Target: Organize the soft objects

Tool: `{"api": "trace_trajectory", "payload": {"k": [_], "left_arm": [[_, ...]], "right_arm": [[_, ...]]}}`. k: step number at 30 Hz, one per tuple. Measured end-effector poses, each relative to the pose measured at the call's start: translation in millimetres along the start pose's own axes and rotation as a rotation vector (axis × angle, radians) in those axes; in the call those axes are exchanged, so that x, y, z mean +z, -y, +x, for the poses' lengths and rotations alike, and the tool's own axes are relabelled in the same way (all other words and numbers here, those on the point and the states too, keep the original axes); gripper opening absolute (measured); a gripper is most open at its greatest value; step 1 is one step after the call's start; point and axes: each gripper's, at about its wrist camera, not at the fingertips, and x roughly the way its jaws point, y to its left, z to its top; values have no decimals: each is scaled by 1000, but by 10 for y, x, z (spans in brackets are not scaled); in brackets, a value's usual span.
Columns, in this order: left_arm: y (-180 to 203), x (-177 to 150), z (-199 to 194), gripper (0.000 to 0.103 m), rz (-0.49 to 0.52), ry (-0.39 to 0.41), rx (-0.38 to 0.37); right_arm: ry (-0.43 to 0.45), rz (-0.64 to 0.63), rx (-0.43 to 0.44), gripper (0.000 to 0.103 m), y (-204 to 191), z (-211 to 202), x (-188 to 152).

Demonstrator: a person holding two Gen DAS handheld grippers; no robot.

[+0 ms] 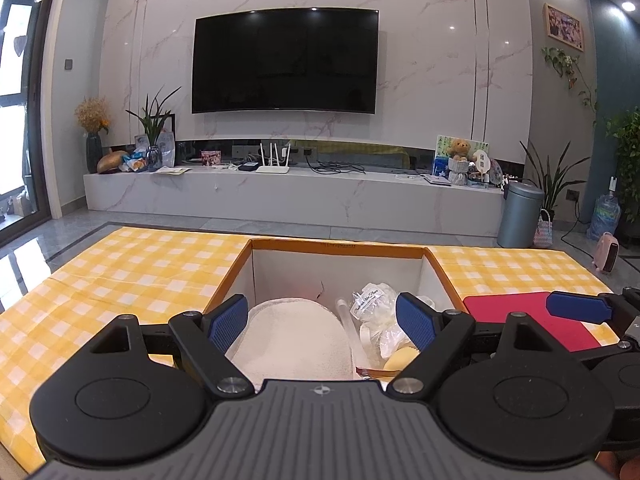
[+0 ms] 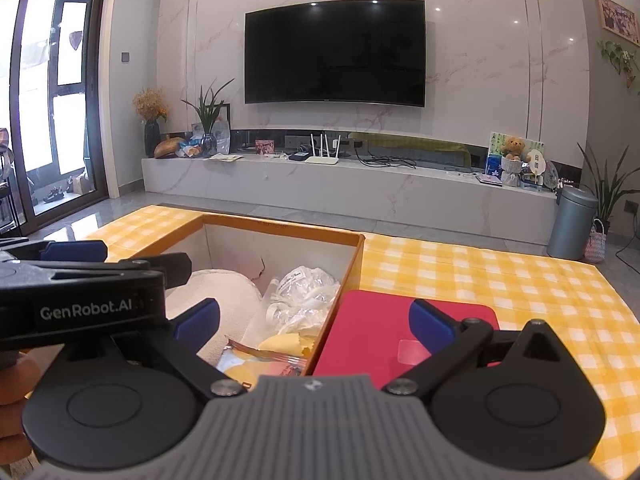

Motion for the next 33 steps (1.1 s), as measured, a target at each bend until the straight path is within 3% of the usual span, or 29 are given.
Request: {"api": "trace_trajectory", "payload": {"k": [33], "left_arm": [[-16, -19, 57, 98, 15, -30, 23]], "right_arm": [[-38, -10, -11, 99, -41, 75, -4]]}}
